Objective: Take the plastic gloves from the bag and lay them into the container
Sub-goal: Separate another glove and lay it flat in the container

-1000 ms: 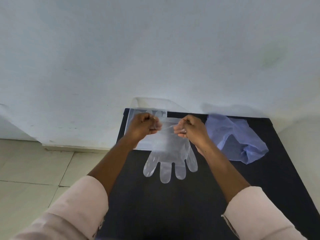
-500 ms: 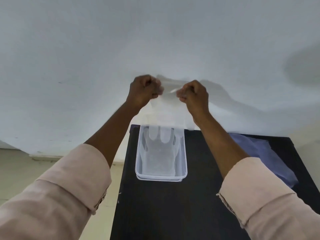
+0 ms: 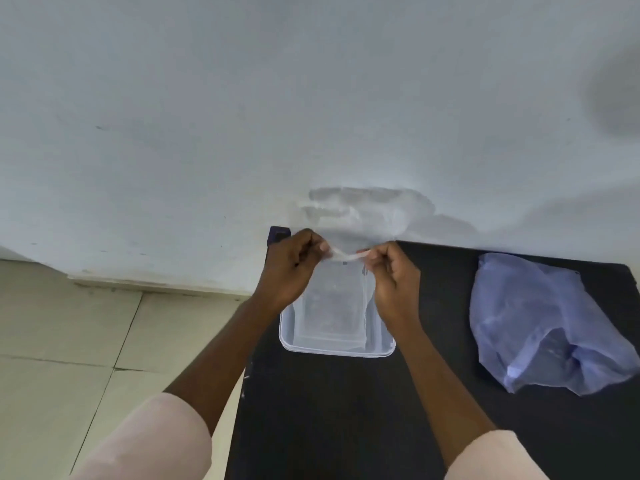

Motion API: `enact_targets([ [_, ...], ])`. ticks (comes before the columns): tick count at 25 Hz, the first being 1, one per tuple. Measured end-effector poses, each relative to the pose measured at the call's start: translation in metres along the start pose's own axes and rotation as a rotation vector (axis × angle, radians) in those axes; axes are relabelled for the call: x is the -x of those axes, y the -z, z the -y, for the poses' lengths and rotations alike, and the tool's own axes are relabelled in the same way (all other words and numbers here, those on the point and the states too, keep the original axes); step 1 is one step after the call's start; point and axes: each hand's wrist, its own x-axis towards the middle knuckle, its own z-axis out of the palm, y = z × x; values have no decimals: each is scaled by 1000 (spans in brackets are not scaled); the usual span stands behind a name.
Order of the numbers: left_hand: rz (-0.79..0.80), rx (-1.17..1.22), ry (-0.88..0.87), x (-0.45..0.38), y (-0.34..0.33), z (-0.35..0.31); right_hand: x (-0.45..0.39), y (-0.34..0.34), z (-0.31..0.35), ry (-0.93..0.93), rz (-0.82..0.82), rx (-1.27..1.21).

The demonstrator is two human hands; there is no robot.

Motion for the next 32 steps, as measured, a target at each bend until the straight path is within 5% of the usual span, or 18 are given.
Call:
enact_targets([
  [11, 267, -511, 18, 22, -32, 33, 19, -21, -46, -87, 334, 459],
  [21, 537, -916, 100, 29, -46, 26, 25, -28, -57, -193, 480, 584],
  [25, 643, -1039, 13, 34, -46, 29, 28, -27, -53, -189, 537, 673],
  [32, 809, -1228, -113, 36, -30, 27, 22, -22, -25, -180, 864, 992],
])
